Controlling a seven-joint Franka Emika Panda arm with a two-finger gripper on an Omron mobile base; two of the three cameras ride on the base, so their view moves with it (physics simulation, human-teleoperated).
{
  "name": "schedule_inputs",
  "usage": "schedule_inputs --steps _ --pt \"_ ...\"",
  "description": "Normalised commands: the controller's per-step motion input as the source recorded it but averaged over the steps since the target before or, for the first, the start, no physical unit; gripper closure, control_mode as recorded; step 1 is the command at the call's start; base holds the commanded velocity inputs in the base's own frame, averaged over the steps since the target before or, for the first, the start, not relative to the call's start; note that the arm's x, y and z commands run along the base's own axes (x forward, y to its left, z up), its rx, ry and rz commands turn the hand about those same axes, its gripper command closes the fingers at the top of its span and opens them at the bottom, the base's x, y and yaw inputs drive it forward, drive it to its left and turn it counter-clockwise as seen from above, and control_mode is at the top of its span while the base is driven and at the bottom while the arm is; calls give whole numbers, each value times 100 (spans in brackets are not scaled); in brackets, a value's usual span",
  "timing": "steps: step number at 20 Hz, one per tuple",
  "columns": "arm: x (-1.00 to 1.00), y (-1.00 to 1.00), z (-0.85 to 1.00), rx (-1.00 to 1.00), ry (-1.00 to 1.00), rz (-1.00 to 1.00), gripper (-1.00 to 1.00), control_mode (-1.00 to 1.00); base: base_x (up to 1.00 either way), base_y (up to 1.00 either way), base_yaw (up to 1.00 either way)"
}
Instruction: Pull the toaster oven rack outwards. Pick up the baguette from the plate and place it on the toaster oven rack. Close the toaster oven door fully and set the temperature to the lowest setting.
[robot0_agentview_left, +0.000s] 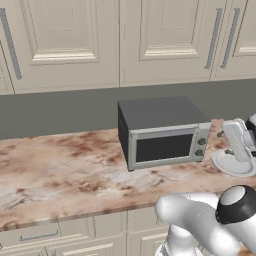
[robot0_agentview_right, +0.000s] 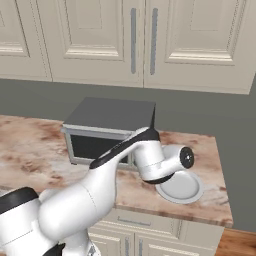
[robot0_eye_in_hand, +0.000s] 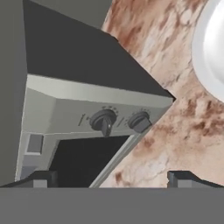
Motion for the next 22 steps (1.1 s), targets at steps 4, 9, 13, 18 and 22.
schedule_inputs --steps 4,9,13,18,22 --pt "0 29 -1 13 0 -10 -100 -100 0 0 0" --pt "0 20 0 1 0 -7 -100 -100 0 0 0" --pt "0 2 0 0 0 -5 -100 -100 0 0 0" --pt "3 3 -1 0 0 -1 -100 -100 0 0 0" --pt "6 4 0 0 -2 -1 -100 -100 0 0 0"
